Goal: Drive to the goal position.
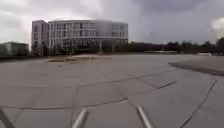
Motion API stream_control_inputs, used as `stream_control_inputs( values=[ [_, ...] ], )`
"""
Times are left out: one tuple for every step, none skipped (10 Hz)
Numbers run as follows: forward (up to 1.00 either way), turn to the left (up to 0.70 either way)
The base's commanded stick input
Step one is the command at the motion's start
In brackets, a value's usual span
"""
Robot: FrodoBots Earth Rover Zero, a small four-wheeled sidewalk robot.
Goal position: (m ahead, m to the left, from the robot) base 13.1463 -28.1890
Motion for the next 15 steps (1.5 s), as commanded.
stream_control_inputs(
  values=[
    [0.7,0.0],
    [0.7,0.0],
    [0.7,0.0],
    [0.7,0.0],
    [0.7,0.0],
    [0.7,0.0],
    [0.16,0.0],
    [0.0,0.0],
    [0.7,0.0],
    [0.7,0.0],
    [0.7,0.0],
    [0.7,0.0],
    [0.7,0.0],
    [0.85,0.0],
    [0.85,0.0]
  ],
)
